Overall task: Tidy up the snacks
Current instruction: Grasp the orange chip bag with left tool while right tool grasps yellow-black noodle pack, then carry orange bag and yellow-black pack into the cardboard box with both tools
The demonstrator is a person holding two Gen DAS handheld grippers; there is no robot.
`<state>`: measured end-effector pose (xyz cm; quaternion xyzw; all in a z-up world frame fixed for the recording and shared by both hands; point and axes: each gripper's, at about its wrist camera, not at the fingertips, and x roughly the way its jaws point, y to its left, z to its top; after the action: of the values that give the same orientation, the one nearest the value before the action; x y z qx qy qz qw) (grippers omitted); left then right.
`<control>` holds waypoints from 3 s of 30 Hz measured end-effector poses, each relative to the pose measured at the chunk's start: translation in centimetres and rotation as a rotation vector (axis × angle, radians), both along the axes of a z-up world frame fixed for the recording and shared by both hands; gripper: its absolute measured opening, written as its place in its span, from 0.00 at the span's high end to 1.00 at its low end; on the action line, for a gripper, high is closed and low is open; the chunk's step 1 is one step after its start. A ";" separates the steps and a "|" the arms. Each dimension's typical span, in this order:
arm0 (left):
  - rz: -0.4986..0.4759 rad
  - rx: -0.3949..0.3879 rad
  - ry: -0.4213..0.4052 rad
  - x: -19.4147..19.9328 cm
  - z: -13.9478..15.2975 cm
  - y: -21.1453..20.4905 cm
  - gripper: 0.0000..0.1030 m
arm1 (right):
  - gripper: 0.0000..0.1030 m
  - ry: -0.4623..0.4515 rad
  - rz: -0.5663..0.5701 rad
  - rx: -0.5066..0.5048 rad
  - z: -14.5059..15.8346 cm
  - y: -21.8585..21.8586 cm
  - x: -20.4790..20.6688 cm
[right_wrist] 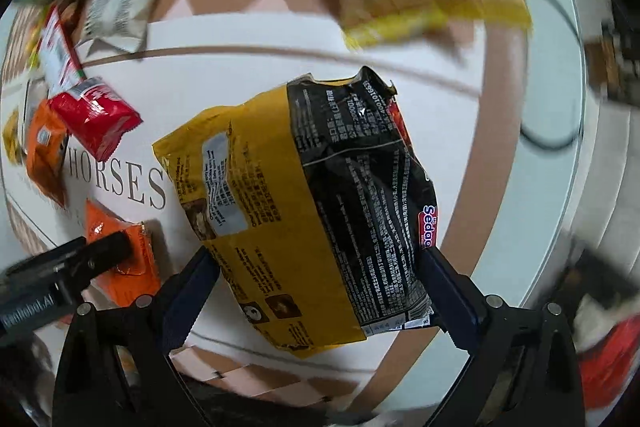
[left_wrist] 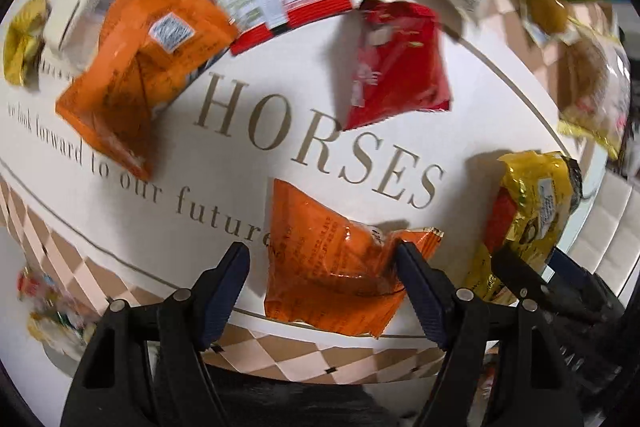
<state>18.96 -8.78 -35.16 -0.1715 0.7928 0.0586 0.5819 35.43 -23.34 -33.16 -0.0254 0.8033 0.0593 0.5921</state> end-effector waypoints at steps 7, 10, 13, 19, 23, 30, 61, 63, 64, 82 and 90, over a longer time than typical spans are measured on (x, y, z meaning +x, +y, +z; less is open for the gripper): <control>-0.239 0.026 -0.164 -1.3 3.3 -2.6 0.27 | 0.01 -0.008 -0.036 0.042 -1.2 -1.8 -1.4; -0.286 0.031 -0.170 -2.3 3.3 -4.0 0.27 | 0.01 -0.009 -0.012 0.041 -1.3 -2.1 -1.5; -0.308 0.050 -0.144 -2.1 1.3 -6.1 0.27 | 0.00 -0.004 -0.008 0.040 -1.5 -2.1 -1.7; -0.367 0.119 -0.136 -2.5 -1.7 -8.3 0.27 | 0.00 0.000 -0.011 0.051 -1.5 -2.9 -1.9; -0.359 0.134 -0.155 -1.7 -2.0 -8.1 0.36 | 0.00 -0.004 0.040 -0.001 -3.3 0.1 -2.0; -0.347 0.154 -0.165 -1.4 -1.3 -4.7 0.43 | 0.06 0.024 -0.191 -0.003 -5.5 -1.3 -5.1; -0.293 0.154 -0.363 -0.8 9.0 -0.3 0.50 | 0.14 -0.144 -0.266 0.157 -5.8 -4.0 -13.4; -0.283 0.132 -0.413 1.4 11.9 0.3 0.50 | 0.14 -0.180 -0.273 0.197 -3.9 -4.2 -13.5; -0.281 0.125 -0.438 2.5 13.0 0.5 0.50 | 0.14 -0.197 -0.277 0.217 -2.6 -4.7 -13.3; -0.282 0.045 -0.506 30.4 18.9 6.6 0.50 | 0.14 -0.357 -0.316 0.223 9.5 2.6 8.0; -0.297 0.010 -0.345 39.3 11.2 8.4 0.50 | 0.14 -0.283 -0.304 0.141 4.2 6.0 20.8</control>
<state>58.31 -0.35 -24.00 -0.0574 0.6976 -0.0540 0.7121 56.22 -17.32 -28.96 0.1293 0.7007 0.0213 0.7013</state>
